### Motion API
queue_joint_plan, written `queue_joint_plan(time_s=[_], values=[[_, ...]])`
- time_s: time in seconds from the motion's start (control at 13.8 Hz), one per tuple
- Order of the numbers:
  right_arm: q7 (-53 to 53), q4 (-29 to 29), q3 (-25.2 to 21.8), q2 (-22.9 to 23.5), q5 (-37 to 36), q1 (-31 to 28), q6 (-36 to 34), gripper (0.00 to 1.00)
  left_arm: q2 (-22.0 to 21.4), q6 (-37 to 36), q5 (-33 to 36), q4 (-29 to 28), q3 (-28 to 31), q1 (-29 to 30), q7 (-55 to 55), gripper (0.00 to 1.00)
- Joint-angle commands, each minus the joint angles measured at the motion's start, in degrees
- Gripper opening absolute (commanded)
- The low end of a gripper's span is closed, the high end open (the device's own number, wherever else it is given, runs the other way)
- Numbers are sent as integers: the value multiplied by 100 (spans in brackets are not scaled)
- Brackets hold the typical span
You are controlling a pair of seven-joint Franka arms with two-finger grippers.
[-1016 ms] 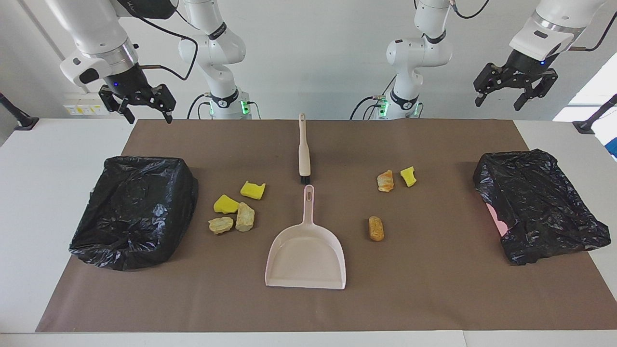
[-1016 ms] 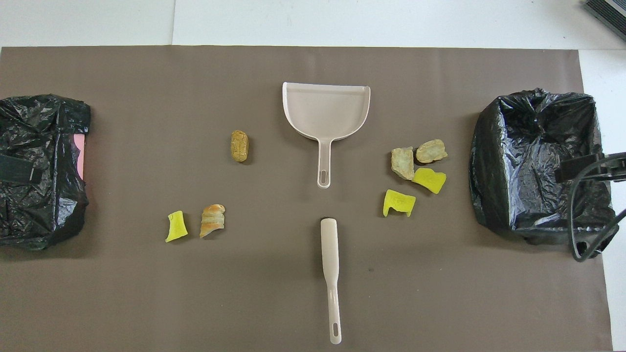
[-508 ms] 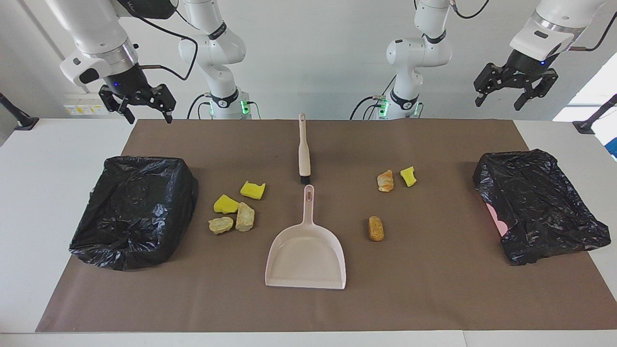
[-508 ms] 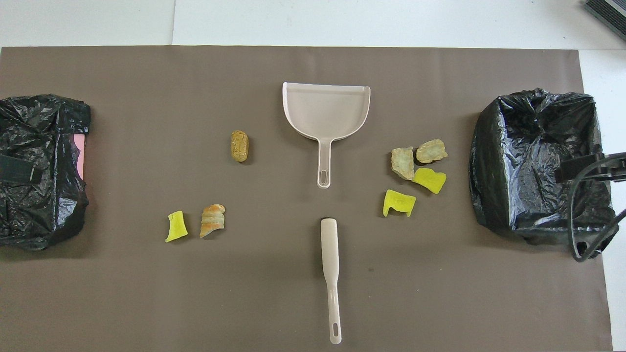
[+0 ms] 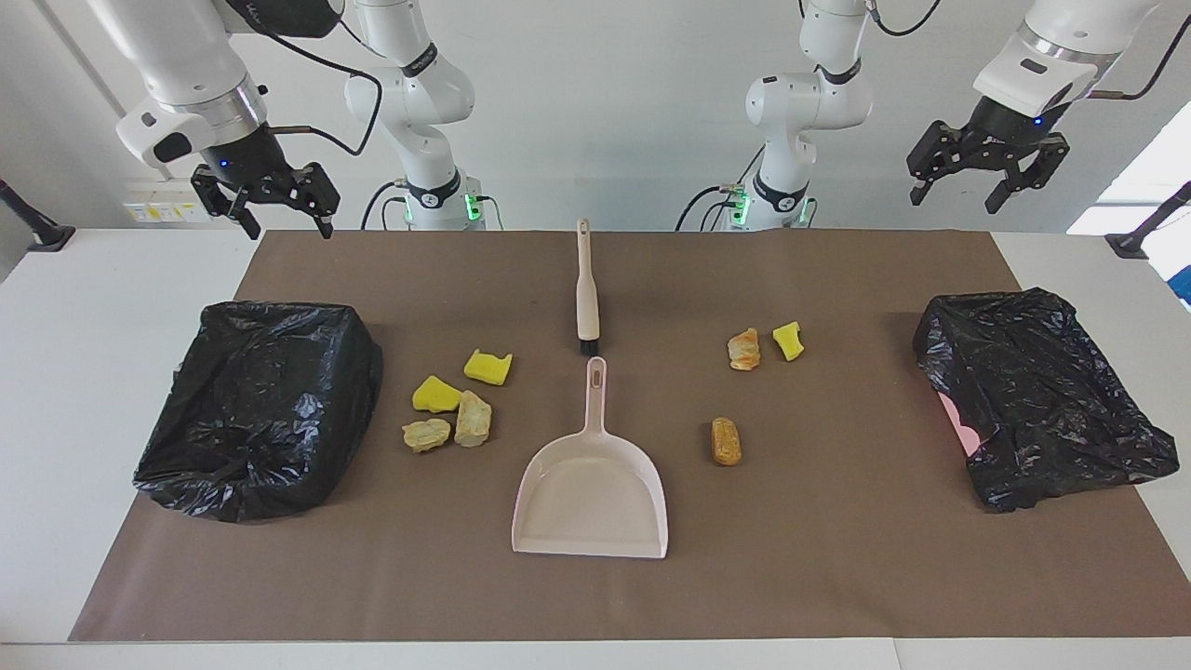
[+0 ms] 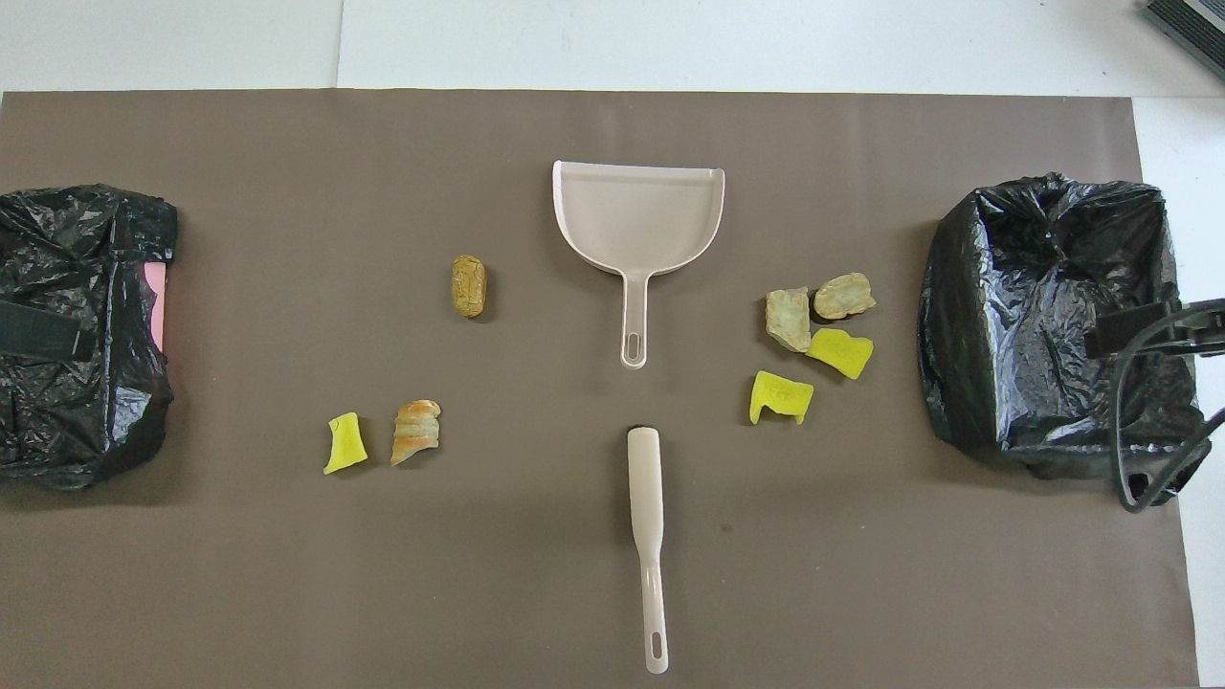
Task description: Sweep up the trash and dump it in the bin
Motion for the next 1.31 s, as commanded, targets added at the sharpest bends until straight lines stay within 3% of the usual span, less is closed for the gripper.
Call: queue_joint_plan(time_s=[0.0,0.22,0.58,0.94,1.23], values=[[-172,-103,13,-79,-81,-10,36,100,-133,-9,-54,-151,-1,-25,-71,100],[-164,-103,13,-79,-81,-10,36,100,-176,0,-63,-229,-18,-34,-71,100],[-164,-103,13,-79,-81,-10,36,100,-755,351,-81,-1160,-237,-156,-63,100],[-164,-112,13,-97,-81,-10,36,100,-1072,623,-81,-1959,-256,-1008,-150,100],[-120,-164,13,-106,-81,-2,44,100,-1205,1238,-81,-2619,-256,-1877,-1166,100]])
